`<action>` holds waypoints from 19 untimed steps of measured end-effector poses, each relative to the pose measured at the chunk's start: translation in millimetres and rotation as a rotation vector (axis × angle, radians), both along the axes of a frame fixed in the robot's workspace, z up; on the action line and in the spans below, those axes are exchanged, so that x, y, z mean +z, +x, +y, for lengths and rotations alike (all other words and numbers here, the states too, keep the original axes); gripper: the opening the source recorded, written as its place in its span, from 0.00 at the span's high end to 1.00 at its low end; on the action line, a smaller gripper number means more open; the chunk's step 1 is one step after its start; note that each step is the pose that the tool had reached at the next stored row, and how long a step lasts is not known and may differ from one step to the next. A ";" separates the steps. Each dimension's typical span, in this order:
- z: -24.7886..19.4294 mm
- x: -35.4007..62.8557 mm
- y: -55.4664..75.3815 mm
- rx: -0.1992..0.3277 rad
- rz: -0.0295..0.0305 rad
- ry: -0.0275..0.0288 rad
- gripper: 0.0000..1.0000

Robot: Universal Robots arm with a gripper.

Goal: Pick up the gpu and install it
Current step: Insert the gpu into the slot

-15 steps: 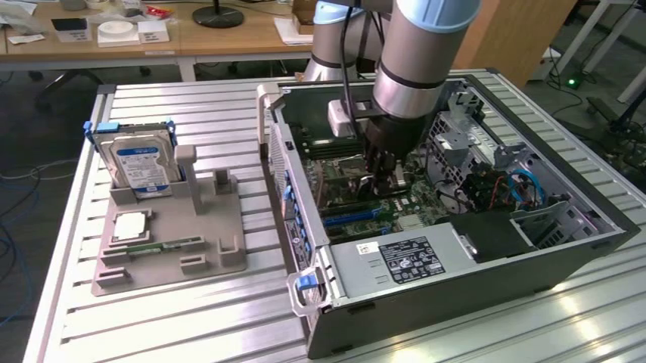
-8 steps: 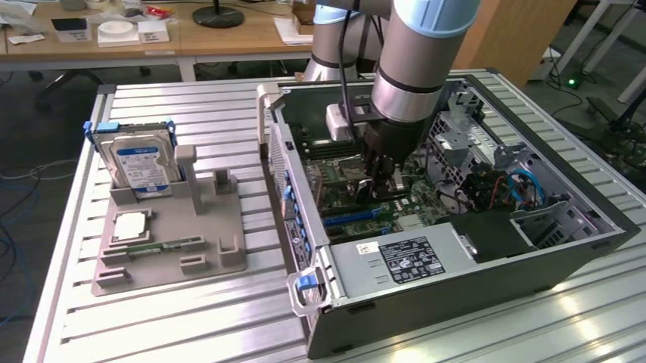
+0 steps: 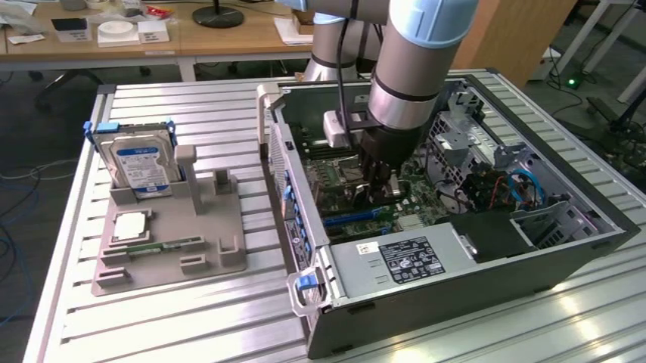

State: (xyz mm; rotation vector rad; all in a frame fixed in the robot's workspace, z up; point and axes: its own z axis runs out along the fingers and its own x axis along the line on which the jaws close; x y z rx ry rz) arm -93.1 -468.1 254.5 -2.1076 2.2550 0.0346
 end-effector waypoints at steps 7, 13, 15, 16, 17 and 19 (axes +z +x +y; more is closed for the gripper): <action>0.0 -9.0 -2.6 0.000 0.0050 0.0000 0.72; 0.0 -12.0 -4.3 0.000 0.0092 0.0000 0.72; 0.0 -12.7 -5.2 0.000 0.0108 -0.0002 0.72; 0.0 -13.0 -5.9 0.000 0.0114 -0.0002 0.72; 0.0 -13.4 -6.3 0.000 0.0119 0.0000 0.72; 0.1 -14.7 -6.7 0.000 0.0127 0.0002 0.72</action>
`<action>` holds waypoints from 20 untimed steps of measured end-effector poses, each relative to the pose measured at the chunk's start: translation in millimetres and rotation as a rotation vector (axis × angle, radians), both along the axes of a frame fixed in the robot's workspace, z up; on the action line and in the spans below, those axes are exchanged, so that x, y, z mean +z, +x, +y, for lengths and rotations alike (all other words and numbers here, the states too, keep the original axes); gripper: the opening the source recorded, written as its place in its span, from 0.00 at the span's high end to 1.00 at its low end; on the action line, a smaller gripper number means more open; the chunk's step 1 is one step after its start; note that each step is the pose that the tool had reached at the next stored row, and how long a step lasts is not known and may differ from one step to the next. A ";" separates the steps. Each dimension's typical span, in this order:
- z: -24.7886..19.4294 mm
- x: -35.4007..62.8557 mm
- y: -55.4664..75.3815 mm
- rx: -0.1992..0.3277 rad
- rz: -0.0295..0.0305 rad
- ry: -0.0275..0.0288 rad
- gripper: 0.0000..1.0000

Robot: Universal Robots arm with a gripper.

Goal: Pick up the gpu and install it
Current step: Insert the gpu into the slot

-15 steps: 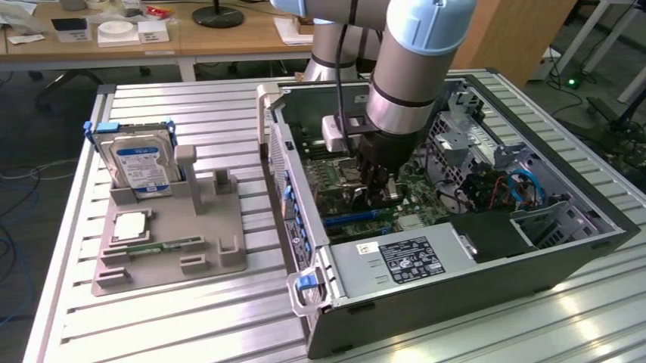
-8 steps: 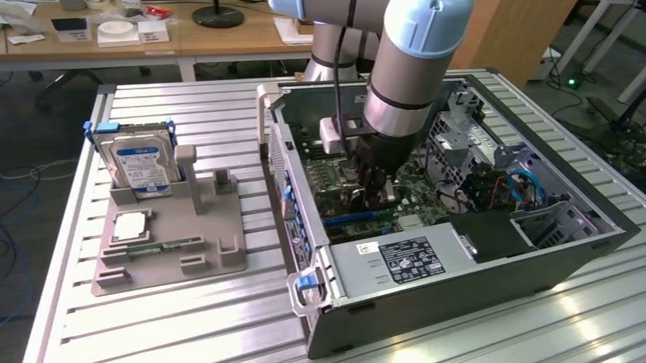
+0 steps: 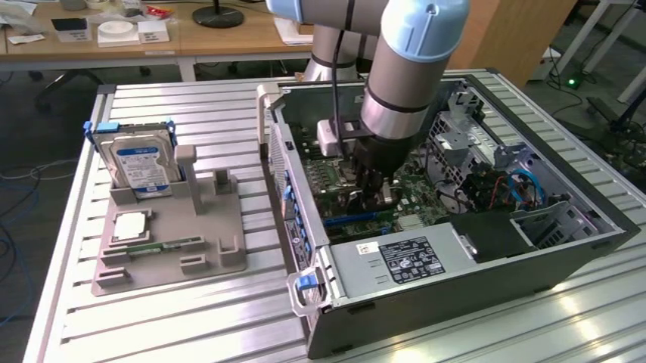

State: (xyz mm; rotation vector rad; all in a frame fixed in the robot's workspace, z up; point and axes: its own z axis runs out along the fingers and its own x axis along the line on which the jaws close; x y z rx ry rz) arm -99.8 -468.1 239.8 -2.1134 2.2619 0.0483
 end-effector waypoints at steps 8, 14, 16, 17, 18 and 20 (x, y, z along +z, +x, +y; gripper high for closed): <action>-0.1 -4.6 -0.9 0.000 0.0053 -0.0002 0.72; 0.0 -5.0 -0.9 0.000 0.0053 -0.0002 0.72; 0.0 -5.0 -1.0 0.000 0.0053 -0.0002 0.72; 0.0 -5.0 -1.6 0.000 0.0052 -0.0002 0.72; 0.0 -5.1 -1.9 0.000 0.0049 0.0000 0.72; 0.0 -5.0 -2.3 0.000 0.0048 -0.0001 0.72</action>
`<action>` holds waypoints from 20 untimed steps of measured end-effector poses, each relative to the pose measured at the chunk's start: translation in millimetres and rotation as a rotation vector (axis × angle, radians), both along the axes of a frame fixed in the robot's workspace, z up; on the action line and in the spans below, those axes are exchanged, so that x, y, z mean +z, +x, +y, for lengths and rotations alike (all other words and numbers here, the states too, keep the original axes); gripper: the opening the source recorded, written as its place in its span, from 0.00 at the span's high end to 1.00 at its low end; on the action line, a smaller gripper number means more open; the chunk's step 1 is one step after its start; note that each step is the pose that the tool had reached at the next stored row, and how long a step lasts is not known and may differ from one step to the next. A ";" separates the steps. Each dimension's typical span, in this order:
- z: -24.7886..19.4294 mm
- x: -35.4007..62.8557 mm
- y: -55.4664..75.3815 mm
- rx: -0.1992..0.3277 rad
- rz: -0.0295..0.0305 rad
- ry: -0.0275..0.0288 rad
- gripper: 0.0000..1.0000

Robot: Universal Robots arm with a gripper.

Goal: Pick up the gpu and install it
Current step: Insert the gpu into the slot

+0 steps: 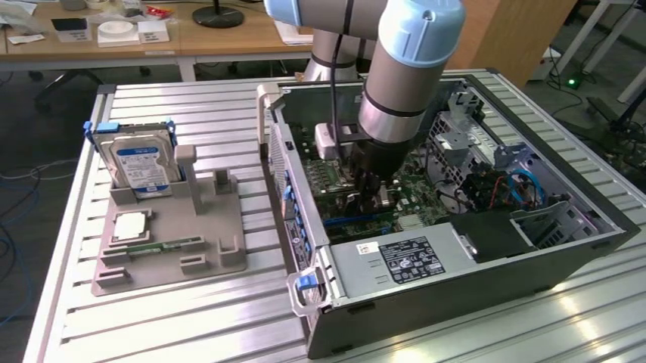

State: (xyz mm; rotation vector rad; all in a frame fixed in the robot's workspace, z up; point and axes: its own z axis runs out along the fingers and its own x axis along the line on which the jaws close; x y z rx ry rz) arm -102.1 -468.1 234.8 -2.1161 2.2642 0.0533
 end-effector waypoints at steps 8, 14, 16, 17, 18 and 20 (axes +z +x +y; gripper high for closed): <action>0.7 0.0 -0.3 0.000 -0.0007 -0.0009 0.72; 1.5 0.0 -0.2 0.002 -0.0015 -0.0011 0.72; 1.5 0.0 0.9 0.003 -0.0012 -0.0010 0.72; 1.5 0.0 1.5 0.002 -0.0006 -0.0010 0.72; 1.5 0.0 2.0 0.002 -0.0001 -0.0011 0.72; 1.4 0.0 2.4 0.002 0.0004 -0.0011 0.72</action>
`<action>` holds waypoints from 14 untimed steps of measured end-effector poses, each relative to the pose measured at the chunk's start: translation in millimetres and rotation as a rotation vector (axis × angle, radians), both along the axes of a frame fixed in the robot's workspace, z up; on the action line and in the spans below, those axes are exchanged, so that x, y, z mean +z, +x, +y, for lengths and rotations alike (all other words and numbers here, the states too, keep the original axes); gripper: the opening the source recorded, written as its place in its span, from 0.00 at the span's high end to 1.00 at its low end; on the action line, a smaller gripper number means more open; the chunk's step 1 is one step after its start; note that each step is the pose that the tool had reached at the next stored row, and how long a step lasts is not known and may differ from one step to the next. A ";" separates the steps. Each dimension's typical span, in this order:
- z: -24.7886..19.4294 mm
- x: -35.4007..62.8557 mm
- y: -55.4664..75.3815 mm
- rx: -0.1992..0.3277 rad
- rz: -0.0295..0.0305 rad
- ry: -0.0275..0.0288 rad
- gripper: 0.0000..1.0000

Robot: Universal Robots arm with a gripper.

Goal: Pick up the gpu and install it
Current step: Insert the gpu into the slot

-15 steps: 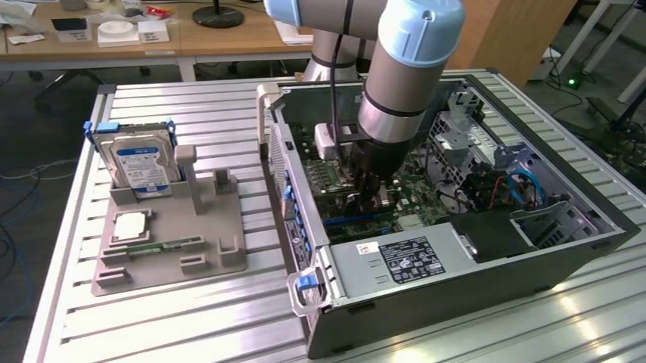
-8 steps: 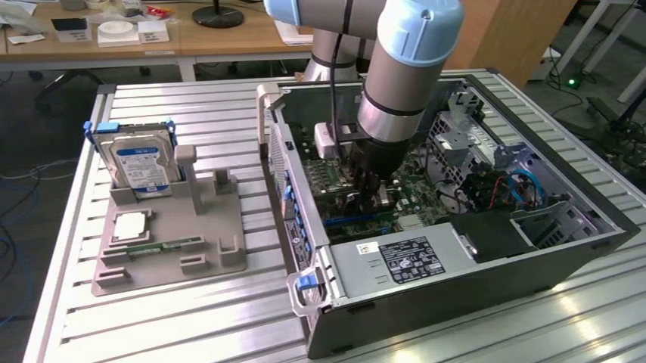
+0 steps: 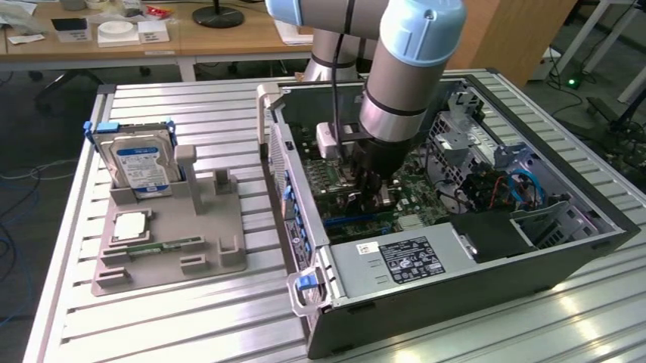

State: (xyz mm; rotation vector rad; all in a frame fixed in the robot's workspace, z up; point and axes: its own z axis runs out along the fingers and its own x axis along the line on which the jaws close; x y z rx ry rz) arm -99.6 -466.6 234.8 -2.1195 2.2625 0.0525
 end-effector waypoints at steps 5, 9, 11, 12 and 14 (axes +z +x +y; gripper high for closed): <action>0.1 0.0 0.1 0.000 0.0002 -0.0069 0.72; 0.1 0.0 0.1 0.000 0.0000 -0.0199 0.72; 0.1 0.0 0.1 0.000 0.0001 -0.0219 0.72; 0.0 0.0 0.0 0.000 0.0002 -0.0222 0.72; 0.8 0.1 0.2 0.000 0.0001 -0.0234 0.72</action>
